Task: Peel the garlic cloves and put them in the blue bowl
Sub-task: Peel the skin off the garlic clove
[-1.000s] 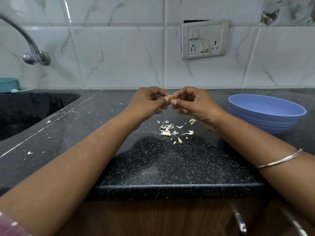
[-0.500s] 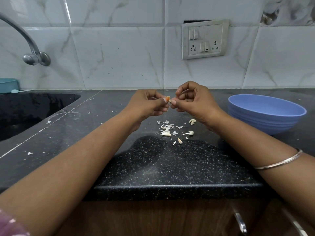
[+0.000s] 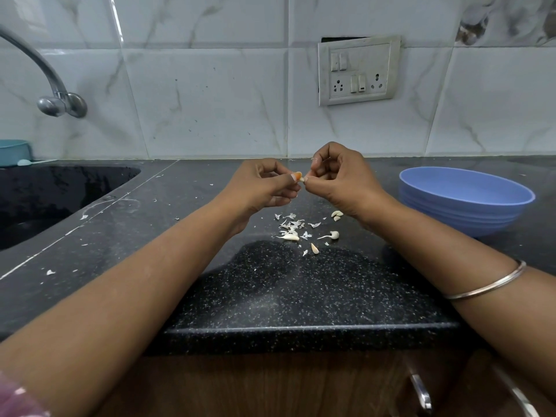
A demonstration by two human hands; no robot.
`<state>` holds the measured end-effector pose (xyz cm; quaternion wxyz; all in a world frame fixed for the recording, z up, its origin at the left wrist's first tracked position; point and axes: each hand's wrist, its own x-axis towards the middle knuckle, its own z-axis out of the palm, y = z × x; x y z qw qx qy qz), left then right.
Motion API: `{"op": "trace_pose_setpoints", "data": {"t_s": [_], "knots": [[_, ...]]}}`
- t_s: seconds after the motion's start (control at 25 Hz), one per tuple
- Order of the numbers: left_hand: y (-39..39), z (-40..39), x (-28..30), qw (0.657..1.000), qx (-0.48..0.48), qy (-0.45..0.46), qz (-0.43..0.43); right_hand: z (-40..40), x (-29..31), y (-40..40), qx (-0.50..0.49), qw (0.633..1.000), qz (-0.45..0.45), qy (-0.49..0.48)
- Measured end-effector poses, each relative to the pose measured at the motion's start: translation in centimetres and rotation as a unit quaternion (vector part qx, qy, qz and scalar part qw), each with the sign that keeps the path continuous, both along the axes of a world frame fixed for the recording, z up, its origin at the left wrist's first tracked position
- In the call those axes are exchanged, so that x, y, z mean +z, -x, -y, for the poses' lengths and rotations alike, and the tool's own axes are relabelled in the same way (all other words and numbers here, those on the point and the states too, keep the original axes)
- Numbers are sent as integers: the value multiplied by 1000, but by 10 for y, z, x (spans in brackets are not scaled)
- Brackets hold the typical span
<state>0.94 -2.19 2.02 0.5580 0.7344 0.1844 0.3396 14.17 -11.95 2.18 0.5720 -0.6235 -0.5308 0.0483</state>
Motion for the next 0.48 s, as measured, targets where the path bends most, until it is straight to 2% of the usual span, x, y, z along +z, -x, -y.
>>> {"op": "trace_pose_setpoints", "data": {"t_s": [0.28, 0.48], "knots": [[-1, 0, 1, 1000, -20, 11, 7, 0, 0, -2, 16, 996, -86, -10], [0, -1, 0, 999, -32, 3, 4, -1, -1, -1, 23, 994, -103, -9]]}}
